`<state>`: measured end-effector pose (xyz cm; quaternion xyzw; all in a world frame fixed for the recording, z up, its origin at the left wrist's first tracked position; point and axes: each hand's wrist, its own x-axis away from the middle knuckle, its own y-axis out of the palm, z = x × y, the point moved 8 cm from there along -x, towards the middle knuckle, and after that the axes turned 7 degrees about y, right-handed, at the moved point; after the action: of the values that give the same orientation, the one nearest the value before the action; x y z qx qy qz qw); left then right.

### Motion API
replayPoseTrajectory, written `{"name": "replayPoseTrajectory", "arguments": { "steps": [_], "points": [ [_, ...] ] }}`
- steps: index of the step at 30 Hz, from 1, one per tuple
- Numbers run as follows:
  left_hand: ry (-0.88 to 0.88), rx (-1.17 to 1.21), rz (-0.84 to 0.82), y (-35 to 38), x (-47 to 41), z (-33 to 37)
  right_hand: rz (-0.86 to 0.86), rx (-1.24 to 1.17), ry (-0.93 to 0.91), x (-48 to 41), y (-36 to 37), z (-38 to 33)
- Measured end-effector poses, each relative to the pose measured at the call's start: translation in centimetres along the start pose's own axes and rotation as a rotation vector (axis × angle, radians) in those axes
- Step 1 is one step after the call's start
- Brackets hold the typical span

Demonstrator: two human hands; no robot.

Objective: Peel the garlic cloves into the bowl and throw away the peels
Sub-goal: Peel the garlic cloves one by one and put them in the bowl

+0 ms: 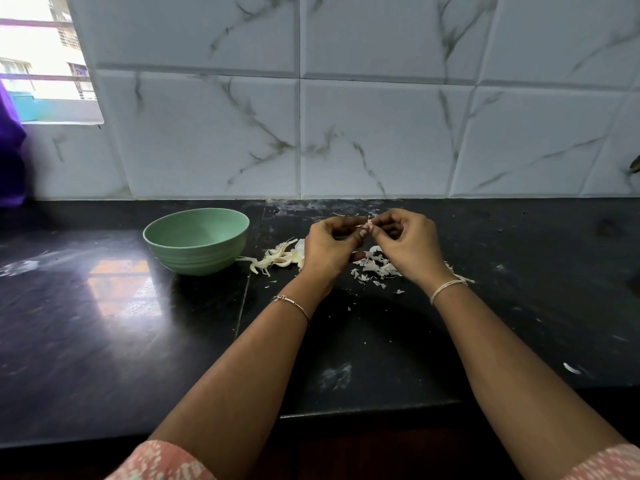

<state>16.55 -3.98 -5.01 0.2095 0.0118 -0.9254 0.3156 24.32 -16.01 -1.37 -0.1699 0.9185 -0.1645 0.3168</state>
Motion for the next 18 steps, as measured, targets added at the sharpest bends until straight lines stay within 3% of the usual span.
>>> {"name": "replayPoseTrajectory", "arguments": {
  "steps": [18],
  "points": [
    [-0.113, 0.212, 0.064, -0.3, 0.2, -0.3, -0.153, 0.001, -0.086, 0.1, 1.2, -0.4]
  ]
}}
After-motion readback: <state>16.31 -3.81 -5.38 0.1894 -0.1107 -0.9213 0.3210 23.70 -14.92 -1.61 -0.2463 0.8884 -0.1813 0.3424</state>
